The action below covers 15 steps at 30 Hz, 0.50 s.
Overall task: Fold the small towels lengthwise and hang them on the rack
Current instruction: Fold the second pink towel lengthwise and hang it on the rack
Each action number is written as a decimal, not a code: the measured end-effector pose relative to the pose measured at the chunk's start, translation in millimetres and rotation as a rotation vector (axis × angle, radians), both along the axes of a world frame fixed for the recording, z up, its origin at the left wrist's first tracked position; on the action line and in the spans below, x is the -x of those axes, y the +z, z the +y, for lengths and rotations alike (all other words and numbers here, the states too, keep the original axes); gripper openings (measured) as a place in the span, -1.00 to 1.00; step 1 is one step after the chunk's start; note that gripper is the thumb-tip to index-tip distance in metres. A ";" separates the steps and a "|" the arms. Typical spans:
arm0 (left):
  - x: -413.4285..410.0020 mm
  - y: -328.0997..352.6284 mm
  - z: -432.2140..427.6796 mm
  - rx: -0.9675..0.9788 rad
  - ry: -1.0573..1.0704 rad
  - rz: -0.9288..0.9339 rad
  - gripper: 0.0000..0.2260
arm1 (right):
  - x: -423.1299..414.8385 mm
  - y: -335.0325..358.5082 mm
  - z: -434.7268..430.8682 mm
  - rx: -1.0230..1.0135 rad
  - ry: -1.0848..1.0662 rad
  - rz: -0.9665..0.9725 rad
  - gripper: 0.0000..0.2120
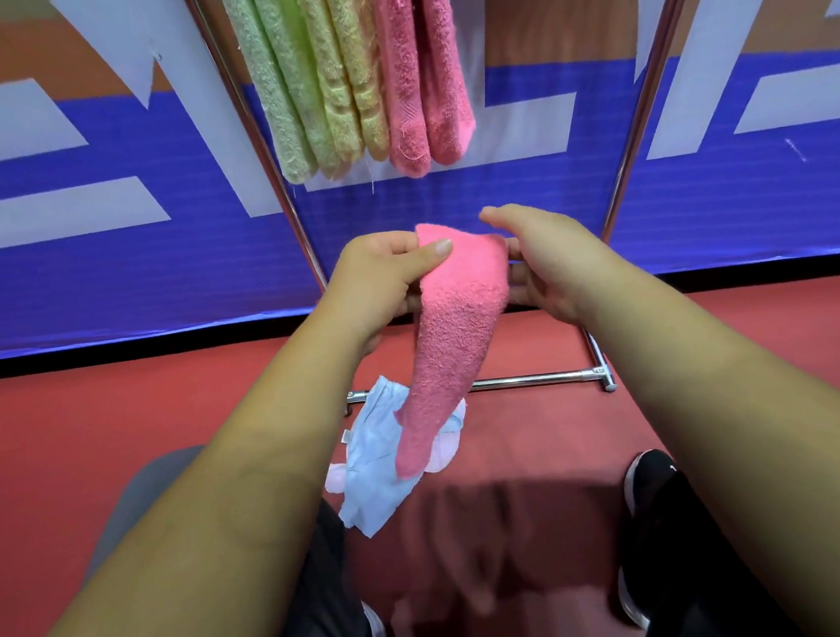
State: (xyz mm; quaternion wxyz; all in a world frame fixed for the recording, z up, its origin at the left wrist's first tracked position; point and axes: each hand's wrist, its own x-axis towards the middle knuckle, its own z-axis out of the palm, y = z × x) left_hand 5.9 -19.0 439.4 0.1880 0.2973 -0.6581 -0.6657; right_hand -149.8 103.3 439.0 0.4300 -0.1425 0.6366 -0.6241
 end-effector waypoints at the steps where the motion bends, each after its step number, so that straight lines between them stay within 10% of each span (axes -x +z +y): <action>1: -0.8 1.2 -0.6 -0.039 0.022 0.013 -0.78 | -0.9 2.4 0.0 0.031 0.003 0.019 -0.77; 15: -6.2 11.2 -8.0 -0.320 -0.005 0.169 -0.70 | -9.0 6.2 -0.5 0.232 0.034 0.224 -0.74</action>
